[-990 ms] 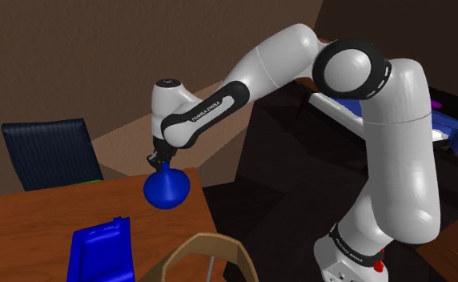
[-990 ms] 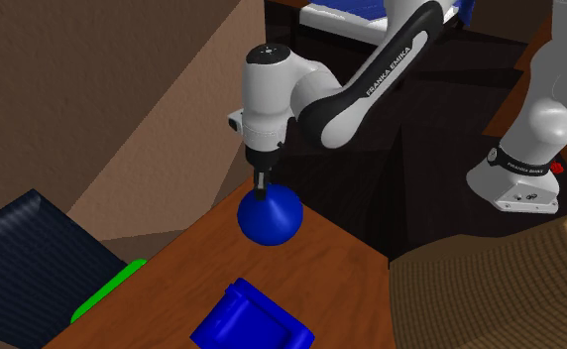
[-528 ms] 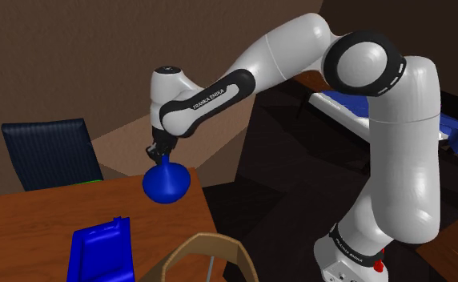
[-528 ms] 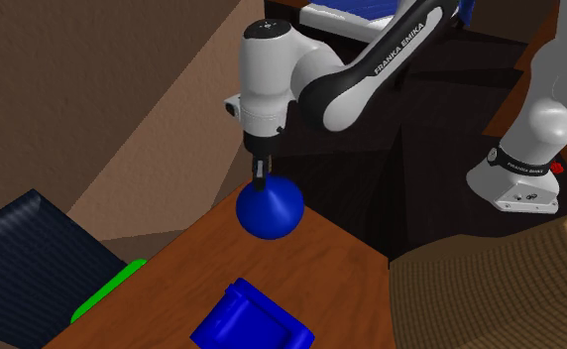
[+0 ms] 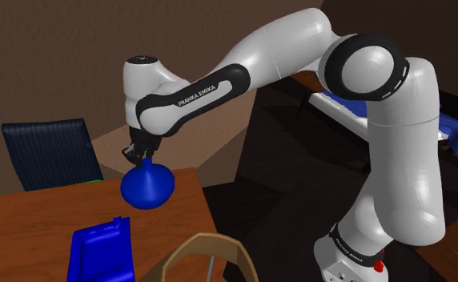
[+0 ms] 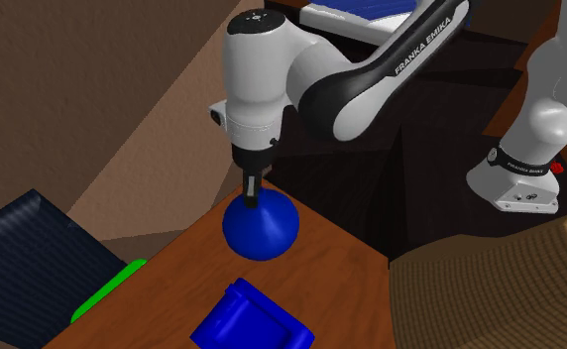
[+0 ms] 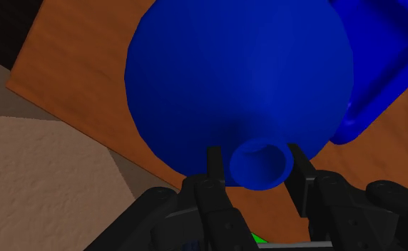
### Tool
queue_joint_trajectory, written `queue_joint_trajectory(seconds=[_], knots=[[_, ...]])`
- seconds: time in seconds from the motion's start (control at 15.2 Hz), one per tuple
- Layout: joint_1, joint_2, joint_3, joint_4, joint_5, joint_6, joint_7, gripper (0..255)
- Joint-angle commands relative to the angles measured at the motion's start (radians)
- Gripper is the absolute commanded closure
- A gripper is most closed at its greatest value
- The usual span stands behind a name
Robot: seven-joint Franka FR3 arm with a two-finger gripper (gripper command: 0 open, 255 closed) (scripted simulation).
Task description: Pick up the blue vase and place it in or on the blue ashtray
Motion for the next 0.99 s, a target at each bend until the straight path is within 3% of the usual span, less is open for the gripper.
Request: queue_joint_trajectory(seconds=[0.0,0.53,0.92], knots=[[0.036,0.018,0.004,0.052,-0.007,-0.034,0.037,255],[0.186,0.136,0.016,0.329,-0.038,-0.204,0.162,255],[0.32,0.302,0.012,0.677,-0.061,-0.387,0.226,255]])
